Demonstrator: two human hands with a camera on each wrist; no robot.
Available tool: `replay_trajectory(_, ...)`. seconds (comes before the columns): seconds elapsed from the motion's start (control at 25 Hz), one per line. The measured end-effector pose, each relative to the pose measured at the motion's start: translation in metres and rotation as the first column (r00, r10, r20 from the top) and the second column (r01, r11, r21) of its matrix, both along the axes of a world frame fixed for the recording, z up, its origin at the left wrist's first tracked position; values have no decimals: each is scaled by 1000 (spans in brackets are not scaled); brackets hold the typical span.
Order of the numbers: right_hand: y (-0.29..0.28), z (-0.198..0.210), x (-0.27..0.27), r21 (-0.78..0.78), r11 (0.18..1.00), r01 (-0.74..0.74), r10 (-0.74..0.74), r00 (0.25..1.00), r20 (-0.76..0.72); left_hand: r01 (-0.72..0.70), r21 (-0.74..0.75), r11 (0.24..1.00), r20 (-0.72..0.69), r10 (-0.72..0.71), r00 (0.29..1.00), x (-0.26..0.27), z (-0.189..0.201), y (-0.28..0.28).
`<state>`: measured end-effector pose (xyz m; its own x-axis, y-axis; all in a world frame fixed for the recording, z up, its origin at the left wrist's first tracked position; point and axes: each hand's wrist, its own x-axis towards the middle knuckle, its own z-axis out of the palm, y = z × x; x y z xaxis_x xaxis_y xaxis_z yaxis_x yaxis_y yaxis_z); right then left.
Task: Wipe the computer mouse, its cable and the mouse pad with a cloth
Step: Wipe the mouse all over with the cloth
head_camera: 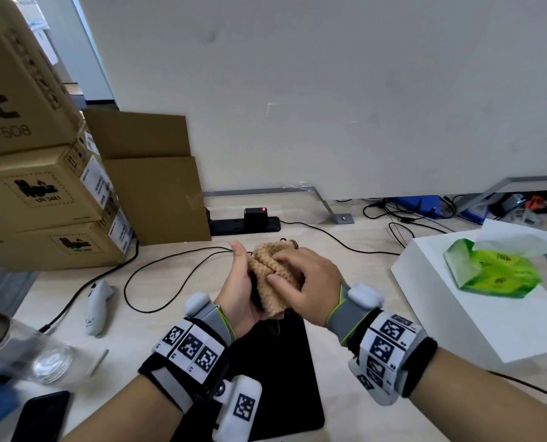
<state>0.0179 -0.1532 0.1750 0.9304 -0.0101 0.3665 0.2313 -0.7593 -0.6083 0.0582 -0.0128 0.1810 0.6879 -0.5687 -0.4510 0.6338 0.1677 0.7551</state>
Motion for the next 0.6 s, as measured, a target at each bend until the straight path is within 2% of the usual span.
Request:
replay_trajectory(0.08, -16, -8, 19, 91, 984, 156, -150, 986, -73, 33, 50, 998, 44, -36, 998, -2, -2, 1)
replay_trajectory(0.12, -26, -9, 28, 140, 957, 256, -234, 960, -155, 58, 52, 997, 54, -61, 997, -3, -3, 2)
replay_trajectory(0.2, -42, -11, 38, 249, 897, 365, -293, 913, -283, 106, 43, 993, 83, -110, 991, -6, -5, 6)
replay_trajectory(0.28, -48, -9, 38, 340, 856, 390, -310, 912, -268, 114, 64, 991, 151, -122, 981, -6, -3, 9)
replay_trajectory(0.32, -49, -6, 37, 369, 842, 394, -324, 916, -237, 93, 126, 988, 221, -119, 968, -4, -5, 10)
replay_trajectory(0.36, -49, -3, 36, 396, 827, 398, -338, 916, -215, 68, 235, 970, 321, -144, 936, -4, -7, 11)
replay_trajectory(0.44, -48, 4, 37, 443, 804, 396, -351, 918, -184, -42, 508, 860, 514, -264, 816, -1, -11, 14)
replay_trajectory(0.48, -47, 6, 36, 445, 808, 387, -341, 922, -184, -108, 595, 796, 559, -314, 767, 1, -13, 15)
replay_trajectory(0.52, -43, 7, 34, 427, 824, 372, -320, 928, -190, -150, 634, 759, 569, -327, 755, 0, -14, 16)
replay_trajectory(0.6, -28, 2, 26, 312, 901, 300, -250, 950, -190, -217, 648, 730, 592, -303, 747, -2, -15, 12)
